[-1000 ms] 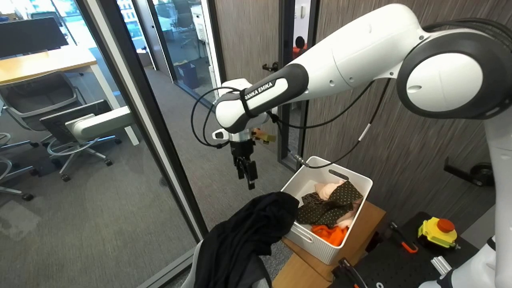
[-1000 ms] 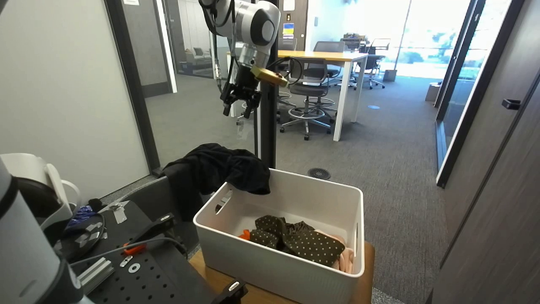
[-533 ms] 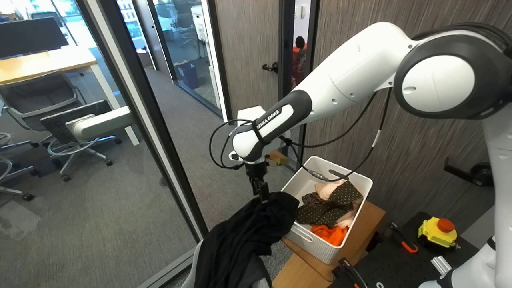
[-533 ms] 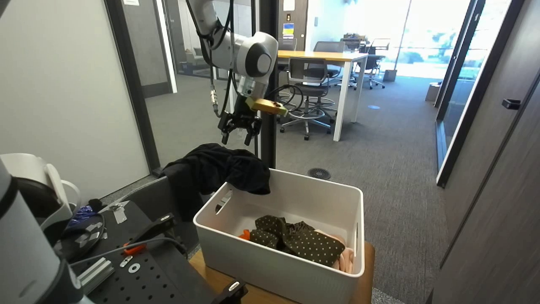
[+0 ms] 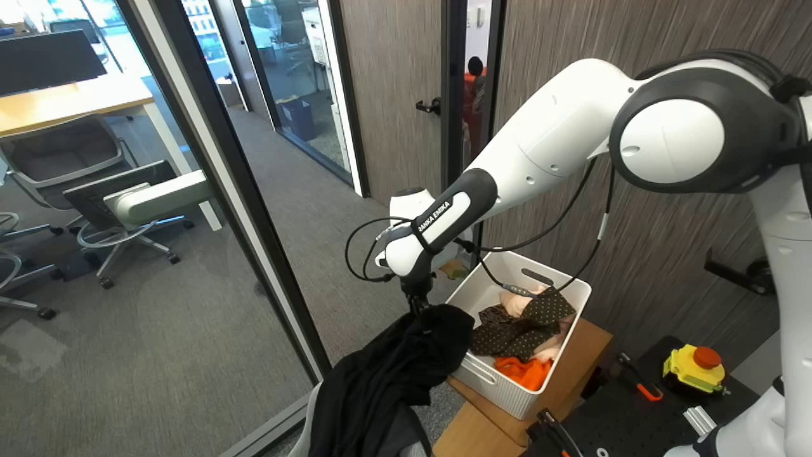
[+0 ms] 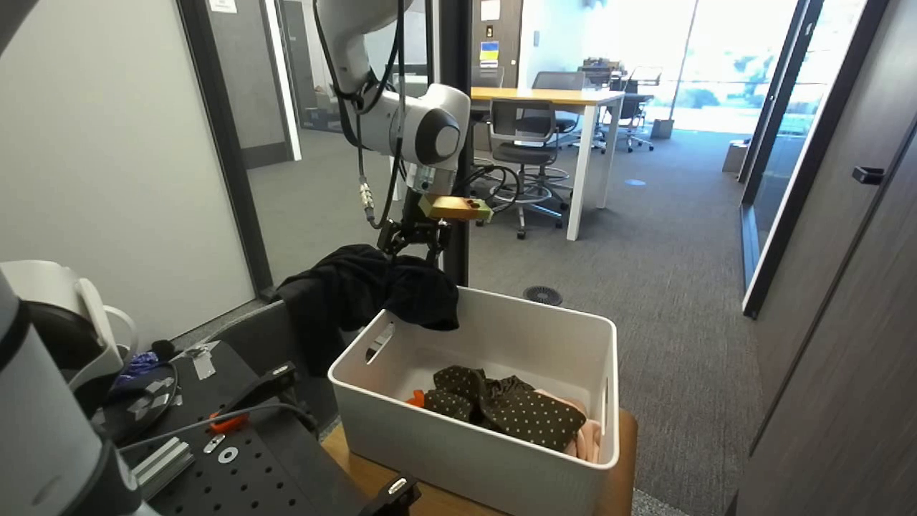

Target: Remove the black cloth from the basket and hang it on the chair

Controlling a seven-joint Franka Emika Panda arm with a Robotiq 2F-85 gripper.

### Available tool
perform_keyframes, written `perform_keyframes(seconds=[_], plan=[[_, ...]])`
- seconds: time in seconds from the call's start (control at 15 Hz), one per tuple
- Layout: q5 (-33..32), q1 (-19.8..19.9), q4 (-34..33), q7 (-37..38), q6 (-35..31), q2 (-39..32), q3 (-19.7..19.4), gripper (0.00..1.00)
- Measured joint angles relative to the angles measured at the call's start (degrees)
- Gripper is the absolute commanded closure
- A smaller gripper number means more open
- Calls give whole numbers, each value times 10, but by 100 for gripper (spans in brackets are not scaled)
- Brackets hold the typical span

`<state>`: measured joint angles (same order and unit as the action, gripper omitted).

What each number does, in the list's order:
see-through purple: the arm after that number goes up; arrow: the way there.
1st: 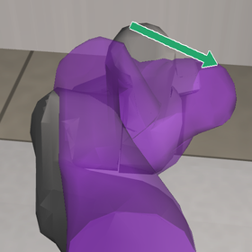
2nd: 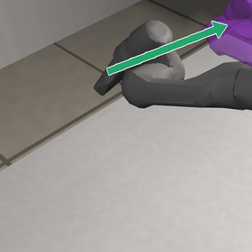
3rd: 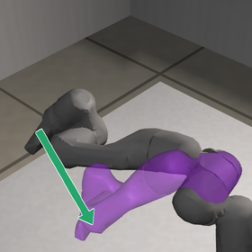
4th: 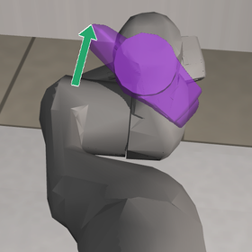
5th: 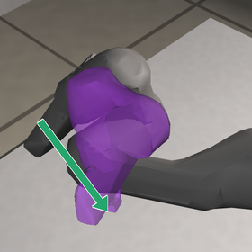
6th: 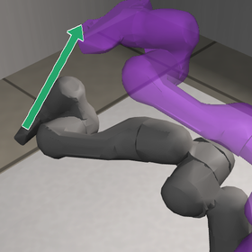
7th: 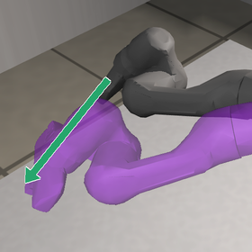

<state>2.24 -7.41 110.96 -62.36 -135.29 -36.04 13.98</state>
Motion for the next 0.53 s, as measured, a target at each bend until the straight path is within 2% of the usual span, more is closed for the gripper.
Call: perform_keyframes(seconds=[0.27,0.4,0.53], plan=[[-19,0,1,12,-12,-18,0,0],[-23,0,1,17,-13,-26,0,26],[-27,0,1,21,-15,-31,0,42]])
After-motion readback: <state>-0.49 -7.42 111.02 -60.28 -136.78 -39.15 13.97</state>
